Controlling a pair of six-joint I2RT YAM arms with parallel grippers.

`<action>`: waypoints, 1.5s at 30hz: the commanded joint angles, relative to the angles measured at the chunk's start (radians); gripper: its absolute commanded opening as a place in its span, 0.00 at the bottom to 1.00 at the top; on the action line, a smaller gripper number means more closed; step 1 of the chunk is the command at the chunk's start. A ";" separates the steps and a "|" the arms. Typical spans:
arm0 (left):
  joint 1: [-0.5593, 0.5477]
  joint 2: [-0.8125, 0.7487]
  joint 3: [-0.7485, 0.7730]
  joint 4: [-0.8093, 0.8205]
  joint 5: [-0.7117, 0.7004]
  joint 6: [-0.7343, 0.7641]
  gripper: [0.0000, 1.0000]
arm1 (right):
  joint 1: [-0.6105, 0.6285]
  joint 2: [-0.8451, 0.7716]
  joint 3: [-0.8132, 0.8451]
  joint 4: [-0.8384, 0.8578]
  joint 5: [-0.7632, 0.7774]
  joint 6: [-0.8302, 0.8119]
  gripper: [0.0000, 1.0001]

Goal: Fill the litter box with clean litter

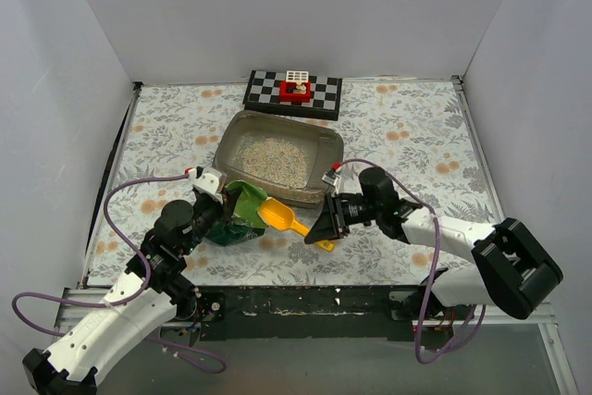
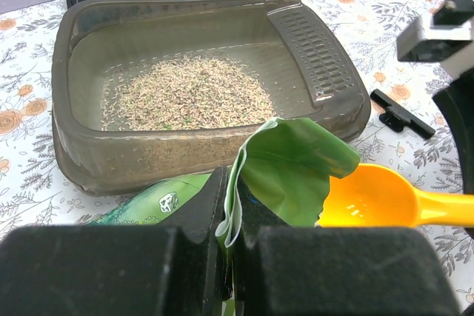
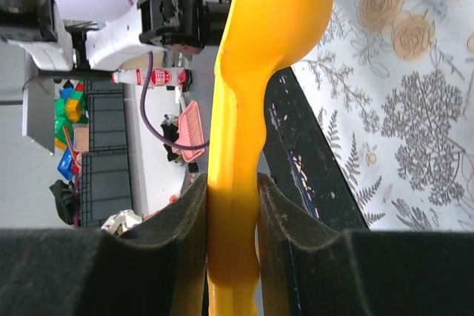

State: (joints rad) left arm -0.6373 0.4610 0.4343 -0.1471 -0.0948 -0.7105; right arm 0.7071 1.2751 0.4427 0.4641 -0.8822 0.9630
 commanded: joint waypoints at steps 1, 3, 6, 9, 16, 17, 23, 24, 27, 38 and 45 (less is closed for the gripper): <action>-0.002 -0.008 0.000 0.032 0.026 0.002 0.00 | 0.002 0.076 0.210 -0.323 0.002 -0.187 0.01; -0.004 -0.010 0.000 0.032 0.030 0.002 0.00 | 0.006 0.136 0.293 -0.390 -0.018 -0.230 0.01; -0.004 -0.013 -0.002 0.034 0.036 -0.001 0.00 | 0.015 0.239 0.378 -0.412 -0.058 -0.242 0.01; -0.004 -0.016 -0.002 0.034 0.040 -0.001 0.00 | 0.026 0.326 0.419 -0.366 -0.098 -0.221 0.01; -0.004 -0.018 -0.003 0.034 0.047 -0.003 0.00 | 0.029 0.429 0.450 -0.306 -0.071 -0.193 0.08; -0.004 -0.018 -0.003 0.035 0.046 -0.001 0.00 | 0.028 0.425 0.447 -0.305 -0.051 -0.188 0.08; -0.004 -0.010 -0.002 0.035 0.052 -0.001 0.00 | 0.025 0.342 0.397 -0.279 0.049 -0.142 0.36; -0.002 -0.010 -0.003 0.035 0.052 -0.003 0.00 | 0.025 0.328 0.381 -0.263 0.061 -0.127 0.38; -0.004 -0.010 -0.002 0.035 0.052 -0.001 0.00 | 0.025 0.282 0.331 -0.205 0.117 -0.078 0.45; -0.002 -0.008 -0.002 0.035 0.050 0.000 0.00 | 0.028 0.218 0.136 0.131 0.178 0.114 0.62; -0.004 -0.005 -0.002 0.035 0.056 -0.001 0.00 | 0.031 0.198 0.056 0.303 0.172 0.198 0.61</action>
State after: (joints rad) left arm -0.6373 0.4549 0.4324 -0.1452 -0.0692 -0.7097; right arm 0.7341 1.5040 0.5182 0.5926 -0.7097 1.0969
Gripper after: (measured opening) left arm 0.009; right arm 0.620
